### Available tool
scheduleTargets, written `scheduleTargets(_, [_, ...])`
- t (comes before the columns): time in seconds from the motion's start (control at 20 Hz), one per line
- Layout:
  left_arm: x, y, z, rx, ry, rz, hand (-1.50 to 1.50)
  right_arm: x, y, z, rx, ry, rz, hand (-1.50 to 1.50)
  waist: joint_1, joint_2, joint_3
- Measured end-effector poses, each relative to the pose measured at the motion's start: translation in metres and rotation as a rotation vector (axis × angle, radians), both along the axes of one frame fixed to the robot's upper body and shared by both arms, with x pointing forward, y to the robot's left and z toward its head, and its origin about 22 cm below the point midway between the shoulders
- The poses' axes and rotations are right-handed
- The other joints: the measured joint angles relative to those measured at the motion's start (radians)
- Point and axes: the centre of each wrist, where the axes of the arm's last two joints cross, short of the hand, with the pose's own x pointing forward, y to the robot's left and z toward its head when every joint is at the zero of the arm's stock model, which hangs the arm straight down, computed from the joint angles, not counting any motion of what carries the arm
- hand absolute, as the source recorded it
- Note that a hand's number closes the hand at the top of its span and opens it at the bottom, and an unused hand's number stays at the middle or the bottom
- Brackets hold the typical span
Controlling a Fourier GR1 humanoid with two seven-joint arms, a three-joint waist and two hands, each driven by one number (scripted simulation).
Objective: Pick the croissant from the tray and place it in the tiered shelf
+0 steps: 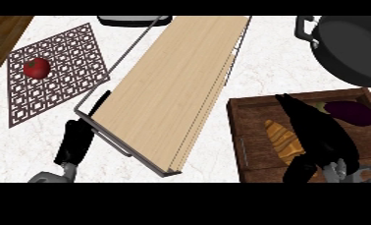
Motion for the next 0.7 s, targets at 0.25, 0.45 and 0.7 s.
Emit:
scheduleTargets(0.25, [-0.002, -0.002, 0.001, -0.002, 0.0, 0.002, 0.0, -0.004, -0.003, -0.007, -0.055, -0.011, -0.015, -1.5, -0.003, -0.001, 0.0])
scheduleTargets(0.45, [0.0, 0.0, -0.001, 0.002, -0.002, 0.007, 0.0, -0.002, -0.001, -0.014, -0.078, -0.007, -0.016, -1.5, -0.004, -0.001, 0.001])
scheduleTargets(0.7, [0.001, 0.002, -0.002, 0.002, -0.011, 0.01, 0.0, 0.0, -0.003, -0.022, -0.104, 0.01, -0.018, -1.5, -0.004, -0.001, 0.001])
